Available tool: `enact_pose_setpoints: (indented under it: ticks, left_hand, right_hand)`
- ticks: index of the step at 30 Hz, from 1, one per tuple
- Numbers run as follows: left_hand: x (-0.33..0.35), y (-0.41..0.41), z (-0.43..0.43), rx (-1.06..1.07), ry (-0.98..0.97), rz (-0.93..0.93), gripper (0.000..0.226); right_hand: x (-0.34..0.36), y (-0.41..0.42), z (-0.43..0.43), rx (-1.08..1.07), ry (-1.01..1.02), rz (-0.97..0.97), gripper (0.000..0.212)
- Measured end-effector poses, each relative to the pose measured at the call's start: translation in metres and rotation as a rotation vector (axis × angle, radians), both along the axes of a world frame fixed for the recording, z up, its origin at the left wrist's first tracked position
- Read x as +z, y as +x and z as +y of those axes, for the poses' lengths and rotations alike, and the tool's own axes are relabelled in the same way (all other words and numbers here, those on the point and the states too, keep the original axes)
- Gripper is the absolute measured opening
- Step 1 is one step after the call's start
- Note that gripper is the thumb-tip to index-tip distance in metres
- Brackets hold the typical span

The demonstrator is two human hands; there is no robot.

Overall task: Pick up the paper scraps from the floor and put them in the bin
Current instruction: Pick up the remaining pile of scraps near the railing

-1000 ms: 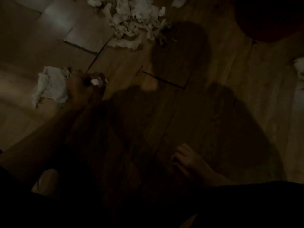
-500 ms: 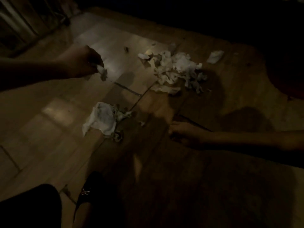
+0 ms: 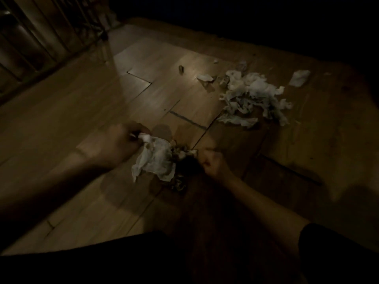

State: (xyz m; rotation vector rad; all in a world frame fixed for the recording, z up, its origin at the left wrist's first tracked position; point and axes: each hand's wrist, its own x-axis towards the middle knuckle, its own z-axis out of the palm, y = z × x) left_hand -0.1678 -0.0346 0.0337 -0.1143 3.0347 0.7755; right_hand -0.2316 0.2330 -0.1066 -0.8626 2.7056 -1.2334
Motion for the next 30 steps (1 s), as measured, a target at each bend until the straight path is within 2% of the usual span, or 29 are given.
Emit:
enact_pose_setpoints:
  ticks: [2, 3, 5, 6, 8, 10, 11, 13, 15, 17, 19, 20, 22, 23, 25, 27, 29, 30]
  left_hand:
    - [-0.027, 0.001, 0.024, 0.012, 0.124, 0.057, 0.015]
    - [-0.044, -0.002, 0.027, 0.049, 0.184, 0.052, 0.017]
    - [-0.066, -0.002, 0.033, 0.074, 0.242, -0.007, 0.028]
    - [-0.078, 0.0, 0.035, 0.067, 0.231, -0.033, 0.033]
    - [-0.094, 0.009, 0.043, 0.041, 0.091, -0.081, 0.046]
    - [-0.108, 0.022, 0.057, 0.041, 0.012, -0.073, 0.066]
    - [-0.111, 0.028, 0.064, 0.035, -0.021, -0.065, 0.07]
    - [-0.115, 0.034, 0.071, -0.009, -0.024, -0.039, 0.063]
    - [-0.12, 0.03, 0.069, -0.032, 0.016, 0.063, 0.043]
    - [-0.116, 0.02, 0.064, -0.005, 0.124, 0.036, 0.038]
    - [-0.11, 0.01, 0.053, 0.064, 0.192, -0.062, 0.03]
    - [-0.107, 0.003, 0.042, 0.103, 0.259, -0.073, 0.028]
    - [-0.102, -0.013, 0.015, 0.113, 0.448, 0.003, 0.032]
    - [-0.097, -0.023, 0.004, 0.071, 0.468, 0.025, 0.029]
    - [-0.064, -0.044, -0.007, -0.04, 0.465, 0.016, 0.001]
    - [-0.029, -0.073, -0.01, -0.088, 0.278, -0.013, 0.012]
    - [-0.005, -0.102, -0.008, -0.123, 0.141, 0.013, 0.002]
    - [0.003, -0.115, -0.007, -0.135, 0.111, 0.021, 0.006]
  right_hand:
    - [0.019, -0.018, -0.013, -0.12, -0.089, -0.176, 0.016]
    - [0.03, -0.023, -0.023, -0.164, -0.096, -0.194, 0.016]
    - [0.046, -0.022, -0.045, -0.108, -0.073, -0.203, 0.012]
    - [0.044, -0.018, -0.054, -0.022, -0.033, -0.156, 0.019]
    - [0.036, -0.002, -0.067, 0.15, 0.146, -0.124, 0.039]
    - [0.01, 0.006, -0.069, 0.146, 0.213, -0.044, 0.051]
    - [0.004, 0.01, -0.067, 0.103, 0.195, -0.013, 0.045]
    - [0.002, 0.015, -0.064, 0.012, 0.138, -0.013, 0.023]
    - [0.009, 0.013, -0.064, -0.041, 0.05, -0.081, 0.01]
    - [0.016, 0.004, -0.062, -0.094, 0.016, -0.165, 0.011]
    - [0.026, -0.009, -0.056, -0.13, 0.016, -0.196, 0.025]
    - [0.035, -0.017, -0.053, -0.149, 0.019, -0.228, 0.025]
    - [0.058, -0.037, -0.045, -0.166, 0.022, -0.275, 0.016]
    - [0.072, -0.047, -0.042, -0.161, 0.032, -0.283, 0.016]
    - [0.103, -0.064, -0.041, -0.134, 0.074, -0.256, 0.016]
    - [0.137, -0.08, -0.047, -0.083, 0.121, -0.176, 0.013]
    - [0.166, -0.098, -0.055, -0.027, 0.205, -0.094, 0.013]
    - [0.18, -0.107, -0.059, 0.002, 0.259, -0.07, 0.014]
